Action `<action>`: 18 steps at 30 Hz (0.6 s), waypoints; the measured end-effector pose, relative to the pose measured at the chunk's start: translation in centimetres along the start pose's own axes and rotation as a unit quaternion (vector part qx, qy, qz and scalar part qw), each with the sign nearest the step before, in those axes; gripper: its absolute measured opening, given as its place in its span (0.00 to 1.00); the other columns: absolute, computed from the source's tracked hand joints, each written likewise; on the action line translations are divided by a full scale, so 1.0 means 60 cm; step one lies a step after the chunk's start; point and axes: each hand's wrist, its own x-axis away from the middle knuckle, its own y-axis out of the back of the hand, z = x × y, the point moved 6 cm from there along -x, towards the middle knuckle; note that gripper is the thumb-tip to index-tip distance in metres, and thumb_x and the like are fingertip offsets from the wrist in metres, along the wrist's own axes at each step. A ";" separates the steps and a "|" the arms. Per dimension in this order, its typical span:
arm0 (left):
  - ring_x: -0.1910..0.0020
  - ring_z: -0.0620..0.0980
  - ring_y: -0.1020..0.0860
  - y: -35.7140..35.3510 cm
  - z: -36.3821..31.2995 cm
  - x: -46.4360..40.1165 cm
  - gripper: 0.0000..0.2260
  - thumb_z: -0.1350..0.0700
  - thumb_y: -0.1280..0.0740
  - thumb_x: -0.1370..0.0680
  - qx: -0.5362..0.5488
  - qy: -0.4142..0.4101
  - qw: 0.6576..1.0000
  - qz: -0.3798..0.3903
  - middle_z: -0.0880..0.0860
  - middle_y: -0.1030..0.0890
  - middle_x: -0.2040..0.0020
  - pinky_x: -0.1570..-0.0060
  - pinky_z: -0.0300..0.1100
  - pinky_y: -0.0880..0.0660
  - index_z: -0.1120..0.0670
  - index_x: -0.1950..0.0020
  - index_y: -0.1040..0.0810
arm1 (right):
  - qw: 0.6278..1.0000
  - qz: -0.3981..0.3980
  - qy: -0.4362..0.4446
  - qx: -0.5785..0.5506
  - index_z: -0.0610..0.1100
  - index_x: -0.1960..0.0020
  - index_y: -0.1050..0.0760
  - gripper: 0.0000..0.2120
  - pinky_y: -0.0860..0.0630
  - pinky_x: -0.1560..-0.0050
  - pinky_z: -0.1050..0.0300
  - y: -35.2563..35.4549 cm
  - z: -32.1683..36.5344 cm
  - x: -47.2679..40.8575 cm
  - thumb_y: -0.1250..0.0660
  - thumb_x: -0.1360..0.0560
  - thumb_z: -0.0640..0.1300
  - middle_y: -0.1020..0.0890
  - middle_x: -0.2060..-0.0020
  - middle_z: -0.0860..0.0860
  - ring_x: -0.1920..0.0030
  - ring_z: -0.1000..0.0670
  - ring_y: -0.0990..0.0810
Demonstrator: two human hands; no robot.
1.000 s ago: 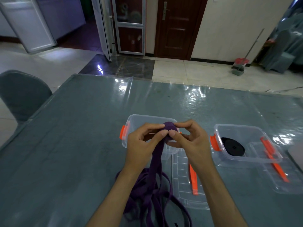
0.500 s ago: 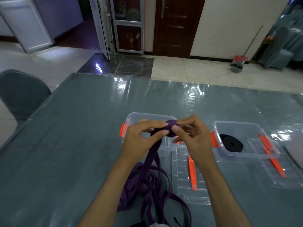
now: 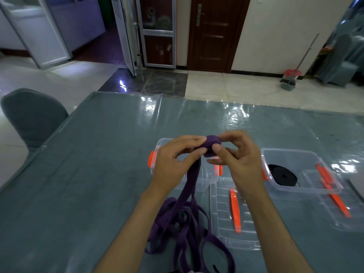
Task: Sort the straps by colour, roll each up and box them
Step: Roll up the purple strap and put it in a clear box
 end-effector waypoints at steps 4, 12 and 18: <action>0.41 0.48 0.16 0.000 0.004 -0.018 0.18 0.60 0.27 0.19 0.093 0.076 0.993 0.008 0.48 0.15 0.40 0.42 0.36 0.21 0.43 0.32 0.17 | 0.998 -0.022 -0.001 -0.057 0.48 0.40 0.18 0.10 0.13 0.51 0.45 -0.027 0.005 -0.008 0.27 0.20 0.43 0.15 0.44 0.45 0.45 0.40 0.12; 0.47 0.53 0.13 0.014 -0.035 -0.053 0.12 0.56 0.22 0.23 0.098 0.061 0.993 -0.019 0.50 0.13 0.47 0.46 0.39 0.19 0.41 0.46 0.17 | 0.997 -0.062 0.001 0.044 0.52 0.52 0.19 0.08 0.20 0.66 0.57 -0.013 0.032 -0.026 0.21 0.26 0.48 0.13 0.52 0.47 0.55 0.47 0.13; 0.43 0.54 0.14 0.015 -0.047 -0.039 0.13 0.61 0.22 0.23 0.145 0.066 0.987 0.014 0.54 0.13 0.44 0.41 0.43 0.19 0.47 0.42 0.14 | 0.999 -0.042 0.016 0.010 0.47 0.42 0.19 0.11 0.14 0.57 0.51 -0.019 0.061 -0.018 0.24 0.24 0.45 0.14 0.49 0.44 0.49 0.42 0.12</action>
